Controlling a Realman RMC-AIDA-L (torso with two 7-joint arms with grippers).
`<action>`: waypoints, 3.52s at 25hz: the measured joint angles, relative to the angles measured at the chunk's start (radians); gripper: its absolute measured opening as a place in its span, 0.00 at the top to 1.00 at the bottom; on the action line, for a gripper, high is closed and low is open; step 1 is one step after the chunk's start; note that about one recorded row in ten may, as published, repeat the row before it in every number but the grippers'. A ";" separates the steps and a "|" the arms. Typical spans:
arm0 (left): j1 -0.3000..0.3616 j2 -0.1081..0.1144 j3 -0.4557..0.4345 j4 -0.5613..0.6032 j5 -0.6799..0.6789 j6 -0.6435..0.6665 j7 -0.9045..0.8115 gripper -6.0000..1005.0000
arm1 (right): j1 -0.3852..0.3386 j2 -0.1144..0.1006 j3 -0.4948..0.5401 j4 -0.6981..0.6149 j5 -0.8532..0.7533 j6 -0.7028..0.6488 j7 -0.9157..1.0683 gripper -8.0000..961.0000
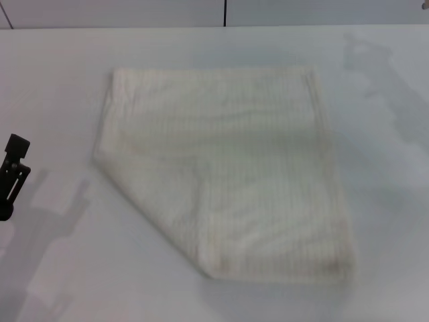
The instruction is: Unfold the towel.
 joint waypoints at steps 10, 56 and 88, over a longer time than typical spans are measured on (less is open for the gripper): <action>0.005 0.001 0.002 -0.001 0.000 0.003 0.000 0.19 | 0.008 0.000 0.000 0.000 0.000 -0.001 0.000 0.99; -0.005 0.002 -0.006 -0.002 -0.006 -0.003 0.000 0.19 | 0.027 0.000 0.000 0.006 0.054 0.006 0.000 0.99; 0.004 0.002 -0.001 -0.002 -0.006 -0.002 0.000 0.19 | 0.025 0.000 0.001 0.006 0.053 0.009 0.000 0.99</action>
